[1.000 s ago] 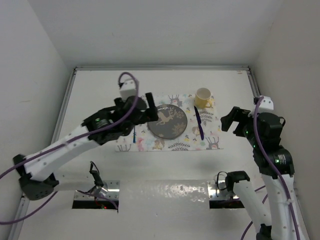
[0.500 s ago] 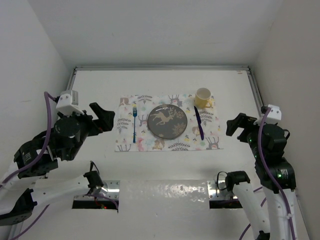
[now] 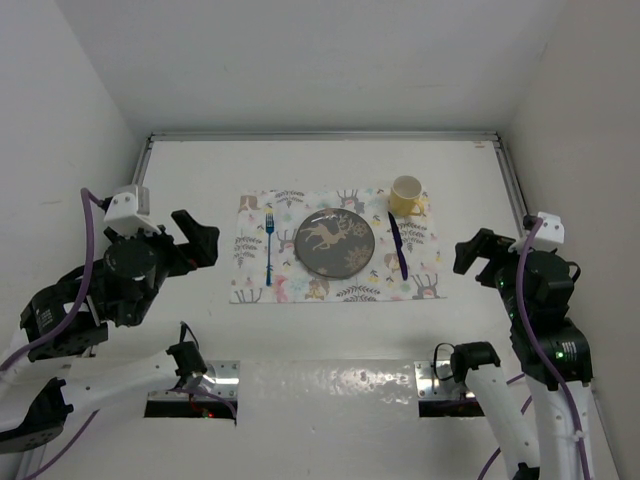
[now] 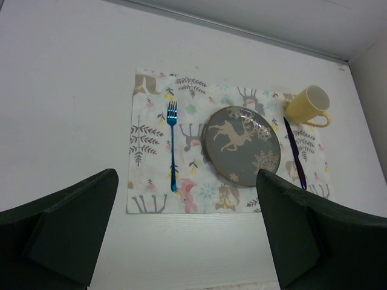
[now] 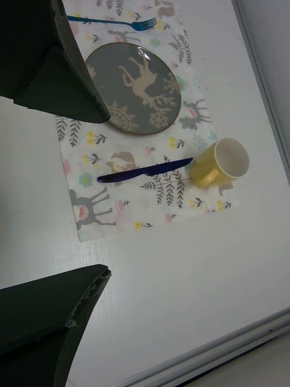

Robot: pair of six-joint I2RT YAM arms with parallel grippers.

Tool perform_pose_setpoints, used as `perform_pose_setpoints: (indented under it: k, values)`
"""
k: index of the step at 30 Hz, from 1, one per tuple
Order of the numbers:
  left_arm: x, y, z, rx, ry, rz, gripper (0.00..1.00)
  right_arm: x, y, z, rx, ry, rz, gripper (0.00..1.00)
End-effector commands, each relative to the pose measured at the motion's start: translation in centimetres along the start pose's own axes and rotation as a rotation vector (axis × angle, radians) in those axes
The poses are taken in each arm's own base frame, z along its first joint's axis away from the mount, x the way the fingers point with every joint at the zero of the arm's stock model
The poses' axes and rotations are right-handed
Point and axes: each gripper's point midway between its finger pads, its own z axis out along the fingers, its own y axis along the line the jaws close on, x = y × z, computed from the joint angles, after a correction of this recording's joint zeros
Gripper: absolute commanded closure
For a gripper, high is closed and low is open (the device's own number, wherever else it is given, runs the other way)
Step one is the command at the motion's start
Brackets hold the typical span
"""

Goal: Set the dinner table for one person

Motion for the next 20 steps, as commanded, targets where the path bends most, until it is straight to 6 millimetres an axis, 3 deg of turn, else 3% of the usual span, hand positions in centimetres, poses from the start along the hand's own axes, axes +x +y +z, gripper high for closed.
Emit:
perform_pose_setpoints:
  k: [1,20]
  values:
    - [-0.8,0.2,-0.3,-0.004,-0.021,-0.027,0.04,-0.2,-0.1,-0.1,0.002,-0.016,-0.012,0.01]
    - [1.1,-0.5,0.8,-0.005,0.023,-0.005,0.04,0.1,-0.2,-0.4,-0.002,-0.001,-0.042,0.01]
